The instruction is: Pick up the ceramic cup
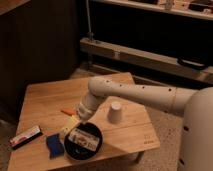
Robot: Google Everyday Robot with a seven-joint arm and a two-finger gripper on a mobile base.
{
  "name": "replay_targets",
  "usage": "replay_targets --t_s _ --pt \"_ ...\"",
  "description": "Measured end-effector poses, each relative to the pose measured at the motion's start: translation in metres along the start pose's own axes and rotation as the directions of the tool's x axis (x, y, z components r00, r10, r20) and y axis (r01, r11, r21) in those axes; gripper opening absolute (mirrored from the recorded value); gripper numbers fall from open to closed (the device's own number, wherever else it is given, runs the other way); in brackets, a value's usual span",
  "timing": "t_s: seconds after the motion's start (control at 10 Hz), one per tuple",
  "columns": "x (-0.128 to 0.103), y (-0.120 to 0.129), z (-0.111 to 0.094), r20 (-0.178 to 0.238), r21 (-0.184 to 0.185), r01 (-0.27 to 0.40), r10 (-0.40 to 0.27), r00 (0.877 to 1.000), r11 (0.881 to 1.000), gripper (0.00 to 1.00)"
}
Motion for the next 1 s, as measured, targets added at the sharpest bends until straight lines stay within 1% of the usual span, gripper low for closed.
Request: replay_targets --t_s 0.1,0.2,0.3,0.4,0.5,0.6,0.7,0.8,0.9,1.0 --pt "-0.005 0.012 -0.014 0.011 -0.066 -0.048 0.049 0.999 0.997 0.80" --pt "-0.012 0.028 -0.032 0.014 -0.135 -0.101 0.103 0.995 0.986 0.80" --pt "-0.022 0.050 -0.052 0.009 -0.201 -0.154 0.159 0.987 0.967 0.80" --pt "-0.031 0.064 -0.064 0.001 -0.233 -0.187 0.192 0.981 0.954 0.80" --pt "-0.044 0.082 -0.079 -0.013 -0.266 -0.224 0.229 0.973 0.938 0.80" --pt "-0.058 0.098 -0.094 -0.030 -0.304 -0.264 0.268 0.963 0.915 0.80" --pt "-0.061 0.106 -0.104 -0.044 -0.331 -0.286 0.288 0.957 0.899 0.80" --pt "-0.065 0.116 -0.114 -0.053 -0.360 -0.310 0.313 0.948 0.880 0.80" --pt "-0.071 0.124 -0.126 -0.064 -0.387 -0.337 0.340 0.938 0.858 0.80" --pt "-0.075 0.129 -0.139 -0.073 -0.415 -0.364 0.368 0.927 0.834 0.80"
